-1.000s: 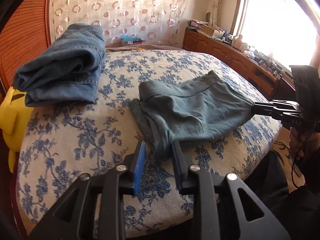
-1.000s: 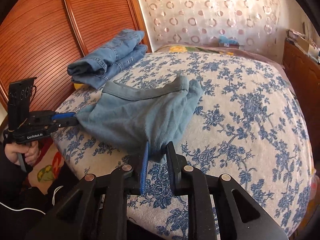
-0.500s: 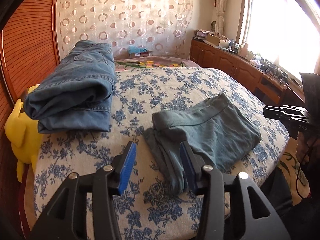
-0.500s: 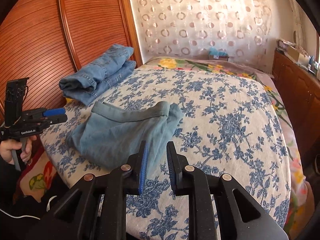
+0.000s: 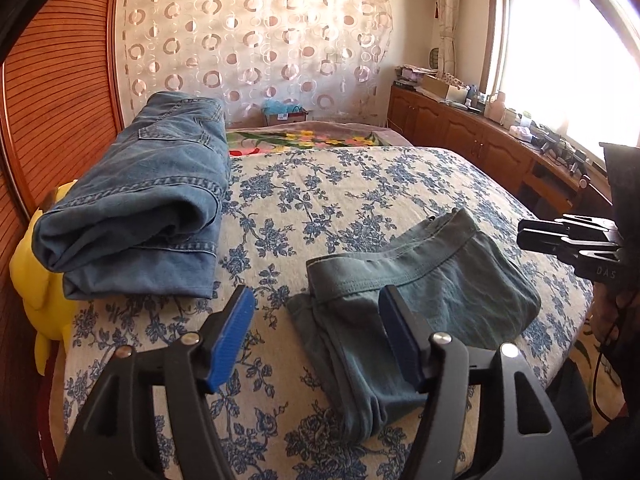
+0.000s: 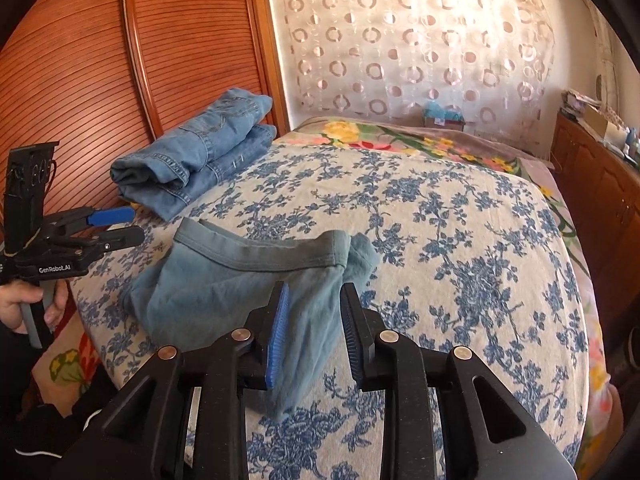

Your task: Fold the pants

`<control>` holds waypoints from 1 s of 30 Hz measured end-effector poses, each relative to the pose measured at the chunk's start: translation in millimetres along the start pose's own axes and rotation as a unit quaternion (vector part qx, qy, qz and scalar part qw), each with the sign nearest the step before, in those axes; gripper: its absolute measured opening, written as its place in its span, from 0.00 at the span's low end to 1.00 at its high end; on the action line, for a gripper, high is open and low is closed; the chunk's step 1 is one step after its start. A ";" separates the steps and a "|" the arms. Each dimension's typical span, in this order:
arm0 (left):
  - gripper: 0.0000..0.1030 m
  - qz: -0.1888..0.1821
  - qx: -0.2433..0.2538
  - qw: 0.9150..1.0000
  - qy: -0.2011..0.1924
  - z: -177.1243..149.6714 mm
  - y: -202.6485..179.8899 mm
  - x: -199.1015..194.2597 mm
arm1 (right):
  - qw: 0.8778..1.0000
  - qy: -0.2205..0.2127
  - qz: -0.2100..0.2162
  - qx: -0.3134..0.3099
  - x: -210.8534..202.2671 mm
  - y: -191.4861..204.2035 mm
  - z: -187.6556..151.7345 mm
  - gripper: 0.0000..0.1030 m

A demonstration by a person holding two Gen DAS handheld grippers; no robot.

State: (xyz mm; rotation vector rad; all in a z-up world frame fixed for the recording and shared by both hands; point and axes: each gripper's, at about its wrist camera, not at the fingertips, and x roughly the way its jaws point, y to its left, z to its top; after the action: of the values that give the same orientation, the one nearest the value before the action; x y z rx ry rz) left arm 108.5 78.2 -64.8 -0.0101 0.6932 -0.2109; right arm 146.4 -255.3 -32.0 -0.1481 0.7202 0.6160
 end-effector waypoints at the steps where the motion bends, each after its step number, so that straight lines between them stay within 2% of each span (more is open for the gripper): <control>1: 0.63 -0.001 -0.001 1.000 0.001 0.5 -0.3 2.5 | 1.000 0.001 -0.001 -0.002 3.1 0.1 1.1 0.31; 4: 0.62 0.003 -0.003 1.000 0.007 2.6 -0.5 11.4 | 1.000 0.006 -0.006 -0.004 15.8 -1.0 4.6 0.35; 12: 0.62 -0.008 0.005 1.000 0.028 5.0 -3.6 35.7 | 0.999 0.036 -0.016 0.005 52.5 -14.1 10.5 0.37; 19: 0.62 -0.012 0.020 0.999 0.042 8.1 -7.7 50.1 | 0.999 0.048 -0.008 0.015 65.2 -19.4 14.4 0.39; 23: 0.52 -0.020 0.016 0.998 0.053 9.0 -6.1 56.3 | 0.999 0.047 0.001 0.014 67.1 -19.8 17.3 0.36; 24: 0.51 -0.025 0.016 0.998 0.057 8.6 -5.6 57.7 | 0.999 0.048 0.004 0.014 67.9 -19.4 18.2 0.30; 25: 0.47 -0.026 0.016 0.998 0.060 8.0 -5.3 59.0 | 0.999 0.049 0.018 0.012 69.5 -18.9 20.0 0.15; 27: 0.40 -0.032 0.016 0.997 0.064 7.5 -4.4 61.1 | 0.999 0.037 0.017 0.009 66.8 -17.9 22.3 0.13; 29: 0.28 -0.039 0.014 0.997 0.065 8.3 -3.6 62.4 | 0.999 0.025 0.017 0.012 65.4 -17.3 25.1 0.12; 30: 0.25 -0.039 0.013 0.997 0.063 9.4 -3.5 61.6 | 1.000 0.022 0.012 0.013 65.8 -17.3 26.5 0.12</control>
State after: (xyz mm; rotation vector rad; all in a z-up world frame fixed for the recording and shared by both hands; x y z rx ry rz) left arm 160.0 62.0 -96.3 0.0013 0.8169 -0.2983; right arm 209.9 -229.2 -56.7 -0.1289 0.7728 0.6281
